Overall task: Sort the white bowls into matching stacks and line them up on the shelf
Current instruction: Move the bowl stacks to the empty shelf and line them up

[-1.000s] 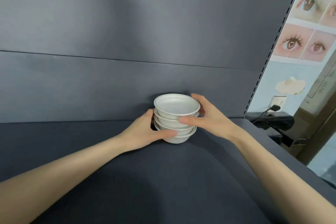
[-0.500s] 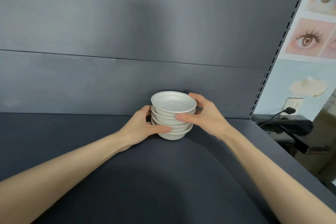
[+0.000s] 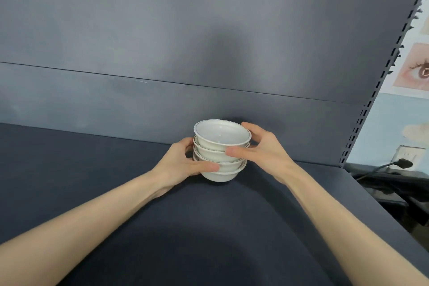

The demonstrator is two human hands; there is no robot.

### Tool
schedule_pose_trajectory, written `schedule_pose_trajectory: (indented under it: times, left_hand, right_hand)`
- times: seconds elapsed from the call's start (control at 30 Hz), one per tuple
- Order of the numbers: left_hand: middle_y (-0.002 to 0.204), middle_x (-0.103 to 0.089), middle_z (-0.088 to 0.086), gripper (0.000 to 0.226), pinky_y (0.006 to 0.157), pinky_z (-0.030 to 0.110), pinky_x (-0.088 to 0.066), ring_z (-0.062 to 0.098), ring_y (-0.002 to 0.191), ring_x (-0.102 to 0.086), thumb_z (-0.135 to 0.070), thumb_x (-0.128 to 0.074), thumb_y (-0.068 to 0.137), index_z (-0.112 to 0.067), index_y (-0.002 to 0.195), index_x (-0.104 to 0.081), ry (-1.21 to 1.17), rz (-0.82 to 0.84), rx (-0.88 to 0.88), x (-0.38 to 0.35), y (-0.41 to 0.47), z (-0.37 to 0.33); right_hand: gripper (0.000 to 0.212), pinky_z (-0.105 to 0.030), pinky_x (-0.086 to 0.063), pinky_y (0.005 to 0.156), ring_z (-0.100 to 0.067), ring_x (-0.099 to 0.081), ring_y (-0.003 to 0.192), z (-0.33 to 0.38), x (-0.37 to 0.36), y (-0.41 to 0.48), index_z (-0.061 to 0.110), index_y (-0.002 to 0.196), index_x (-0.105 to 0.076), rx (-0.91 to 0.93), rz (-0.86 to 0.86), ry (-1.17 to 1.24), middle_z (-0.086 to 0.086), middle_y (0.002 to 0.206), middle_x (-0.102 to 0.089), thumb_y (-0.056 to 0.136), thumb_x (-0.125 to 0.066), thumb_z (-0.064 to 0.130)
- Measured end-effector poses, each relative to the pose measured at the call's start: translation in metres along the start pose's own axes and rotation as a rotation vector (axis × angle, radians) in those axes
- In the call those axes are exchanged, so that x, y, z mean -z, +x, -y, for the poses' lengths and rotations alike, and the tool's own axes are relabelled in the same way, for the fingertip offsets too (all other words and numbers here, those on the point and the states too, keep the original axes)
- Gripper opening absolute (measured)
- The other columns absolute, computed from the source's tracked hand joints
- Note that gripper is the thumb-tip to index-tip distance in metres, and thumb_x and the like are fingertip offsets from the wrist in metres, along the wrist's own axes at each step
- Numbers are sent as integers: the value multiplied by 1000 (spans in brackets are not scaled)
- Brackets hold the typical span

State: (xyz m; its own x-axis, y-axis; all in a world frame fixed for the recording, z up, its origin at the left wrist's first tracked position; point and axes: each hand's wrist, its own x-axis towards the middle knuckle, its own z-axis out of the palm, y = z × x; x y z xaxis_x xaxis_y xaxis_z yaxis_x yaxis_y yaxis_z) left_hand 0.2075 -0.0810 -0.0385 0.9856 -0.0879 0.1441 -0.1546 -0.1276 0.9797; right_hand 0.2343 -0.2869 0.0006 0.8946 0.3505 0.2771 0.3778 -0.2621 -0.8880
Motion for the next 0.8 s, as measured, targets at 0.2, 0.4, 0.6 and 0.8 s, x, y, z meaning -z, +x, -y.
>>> schedule_pose_trajectory:
  times: [0.2, 0.4, 0.6, 0.8]
  left_hand:
    - [115, -68, -6, 63, 84, 37, -58, 16, 102, -68, -10, -87, 65, -18, 121, -58, 16, -107, -11, 39, -36, -15]
    - [111, -69, -6, 57, 82, 33, -58, 12, 100, -68, -13, -87, 66, -18, 116, -60, 62, -210, -43, 96, -78, -27]
    - [110, -69, -6, 57, 83, 32, -58, 8, 101, -67, -14, -87, 65, -18, 116, -61, 88, -299, -45, 181, -135, -28]
    - [111, -68, -6, 58, 82, 31, -58, 10, 102, -66, -17, -88, 64, -19, 115, -60, 141, -391, -37, 288, -201, -23]
  right_hand:
    - [43, -21, -52, 74, -4, -59, 80, 29, -37, 5, 1, 102, -59, 71, 79, 37, 7, 85, -64, 69, -83, 14]
    - [32, -14, -48, 67, -4, -58, 77, 67, -95, 13, 6, 92, -61, 132, 148, 50, 13, 77, -62, 70, -83, 14]
    - [34, -10, -49, 69, 3, -61, 80, 107, -190, 17, 13, 99, -65, 169, 193, 88, 16, 83, -67, 70, -83, 15]
    - [32, -4, -46, 65, 12, -59, 78, 153, -306, 19, 23, 97, -65, 189, 252, 118, 21, 85, -66, 70, -83, 16]
